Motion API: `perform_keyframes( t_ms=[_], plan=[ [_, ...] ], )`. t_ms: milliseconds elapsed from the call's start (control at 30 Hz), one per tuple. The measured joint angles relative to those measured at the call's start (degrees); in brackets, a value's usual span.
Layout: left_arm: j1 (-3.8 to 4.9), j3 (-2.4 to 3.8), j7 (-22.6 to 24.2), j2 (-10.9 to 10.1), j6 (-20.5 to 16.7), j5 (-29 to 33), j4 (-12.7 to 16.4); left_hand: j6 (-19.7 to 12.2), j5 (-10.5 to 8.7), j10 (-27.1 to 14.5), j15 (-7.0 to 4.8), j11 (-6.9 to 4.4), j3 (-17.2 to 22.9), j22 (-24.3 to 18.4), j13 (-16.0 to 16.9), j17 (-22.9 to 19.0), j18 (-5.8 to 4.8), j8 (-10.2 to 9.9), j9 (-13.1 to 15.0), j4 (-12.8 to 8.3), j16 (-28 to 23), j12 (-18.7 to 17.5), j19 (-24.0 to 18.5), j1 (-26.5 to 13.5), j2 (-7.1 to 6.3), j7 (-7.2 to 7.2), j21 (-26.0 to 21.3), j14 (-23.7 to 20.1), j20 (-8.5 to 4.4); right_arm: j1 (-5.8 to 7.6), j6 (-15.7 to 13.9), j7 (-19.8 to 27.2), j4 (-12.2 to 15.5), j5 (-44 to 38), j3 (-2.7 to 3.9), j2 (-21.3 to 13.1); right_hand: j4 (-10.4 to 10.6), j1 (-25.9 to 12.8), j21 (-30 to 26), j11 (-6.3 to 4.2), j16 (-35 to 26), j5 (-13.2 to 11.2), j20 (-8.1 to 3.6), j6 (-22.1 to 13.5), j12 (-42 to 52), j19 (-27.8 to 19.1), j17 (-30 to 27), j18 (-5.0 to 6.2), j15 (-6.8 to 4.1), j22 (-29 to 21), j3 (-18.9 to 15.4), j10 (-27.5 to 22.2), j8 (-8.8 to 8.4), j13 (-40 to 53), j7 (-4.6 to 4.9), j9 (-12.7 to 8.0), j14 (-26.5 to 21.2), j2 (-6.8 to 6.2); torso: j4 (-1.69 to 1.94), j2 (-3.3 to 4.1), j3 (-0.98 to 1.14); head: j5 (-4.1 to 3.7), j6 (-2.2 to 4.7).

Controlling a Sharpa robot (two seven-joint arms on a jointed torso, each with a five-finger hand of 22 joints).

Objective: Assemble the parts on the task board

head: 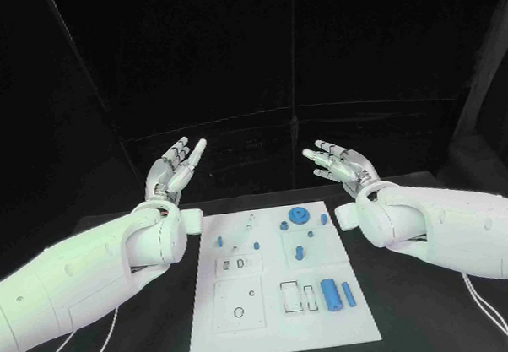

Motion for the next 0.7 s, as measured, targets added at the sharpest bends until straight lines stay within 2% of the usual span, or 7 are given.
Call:
perform_keyframes(
  t_ms=[167,267,367,433,500,567,700],
  plan=[
    [0.01,-0.04,0.5,0.0,1.6,0.0,-0.1,1.0,0.04,0.9,0.5,0.95,0.0,0.1,0.2,0.4,0.0,0.1,0.1,0.0,0.6,0.2,0.1,0.2,0.01,0.11,0.3,2.2,0.07,0.69,5.2,-1.8,-2.2,-2.5,-0.28,0.6,-2.5,4.1,1.2,0.68,1.1,0.0,0.01,3.8,0.8,3.8,0.5,1.09,0.58,0.6,0.5,4.8,0.8,0.4,0.18,0.4,5.6,-0.12,0.01,0.0,0.0,-0.01,0.0],
    [0.01,-0.04,0.6,0.0,2.2,0.0,-0.1,3.7,0.04,4.5,1.25,2.08,0.3,0.6,0.5,1.1,0.0,0.6,0.4,-0.3,2.0,0.9,1.9,1.2,0.28,0.29,1.3,7.1,0.4,0.87,7.3,-2.6,-2.8,-3.6,-0.34,0.7,-5.0,7.6,3.4,0.74,3.0,-0.4,0.04,10.5,2.4,10.0,1.1,2.7,0.3,1.6,1.0,13.1,2.04,1.0,0.63,1.0,14.2,-0.19,0.01,0.01,0.0,-0.01,0.0],
    [0.01,-0.04,0.7,-1.1,3.3,0.0,0.2,7.3,0.04,12.3,1.58,2.74,0.6,1.6,1.3,2.3,0.0,1.3,0.8,-0.7,4.4,2.5,6.2,2.4,0.61,0.51,3.1,14.8,0.44,1.07,7.6,-3.0,-2.7,-9.1,-0.36,0.1,-7.3,10.3,5.8,0.04,5.0,-0.6,-0.1,18.5,4.1,15.7,1.6,4.17,-0.69,2.6,1.8,20.8,3.64,1.4,1.34,1.7,22.3,-0.1,0.01,0.1,-0.04,-0.23,-0.26],
    [0.01,-0.04,0.7,-1.7,3.9,0.0,0.3,11.9,0.04,19.9,0.74,2.18,0.5,3.2,1.9,3.0,-0.01,2.3,1.2,-1.8,6.4,4.3,13.5,3.5,0.93,0.8,6.2,20.5,0.39,1.6,7.6,-3.2,-3.1,-13.7,-0.36,-0.1,-8.9,11.9,7.6,-0.71,6.2,-0.8,-0.53,23.8,5.1,19.7,1.8,4.83,-1.66,3.3,2.4,25.9,4.53,1.5,2.1,2.0,27.8,0.1,0.01,0.22,-0.05,-0.32,-0.27],
    [0.02,-0.04,0.7,-2.0,4.5,0.0,0.7,18.9,0.04,29.6,-0.48,1.28,0.2,5.7,2.6,3.6,1.32,3.8,1.8,-3.1,8.2,6.9,24.8,4.9,1.12,1.31,11.2,25.3,0.34,2.14,7.6,-3.5,-3.4,-17.4,-0.31,-0.1,-10.0,12.8,9.1,-1.39,7.1,-0.9,-1.12,27.8,5.6,22.8,1.9,5.39,-2.6,3.8,3.0,29.9,5.17,1.5,2.73,2.1,32.2,0.33,0.01,0.4,-0.05,-0.36,-0.22],
    [0.05,-0.04,0.7,-2.3,5.2,0.0,1.3,25.7,0.04,35.1,-1.95,0.34,0.1,7.0,2.7,4.1,2.69,5.3,2.3,-4.7,9.9,8.4,31.9,6.4,1.4,2.21,14.6,30.2,0.16,2.62,7.7,-3.9,-3.6,-21.5,-0.27,-0.1,-10.9,13.7,10.6,-2.14,7.8,-1.2,-1.9,31.3,5.9,25.8,2.1,5.73,-3.61,4.3,3.9,33.6,5.49,1.5,3.36,2.2,36.5,0.3,0.01,0.58,-0.04,-0.42,-0.13],
    [0.13,-0.05,0.6,-3.5,6.6,-0.3,2.9,36.1,0.04,43.8,-5.04,-2.17,0.3,8.2,2.9,5.9,3.5,7.7,2.9,-7.9,13.2,10.8,41.1,9.2,1.91,4.39,18.4,40.6,-1.77,3.65,8.1,-5.3,-3.9,-29.7,-0.29,0.0,-12.2,14.7,13.6,-3.59,9.1,-1.2,-3.67,36.7,6.2,30.9,2.5,6.39,-5.56,5.5,5.2,39.7,5.99,1.5,3.73,2.2,43.7,0.12,0.14,1.16,-0.03,-0.68,0.17]
  ],
)
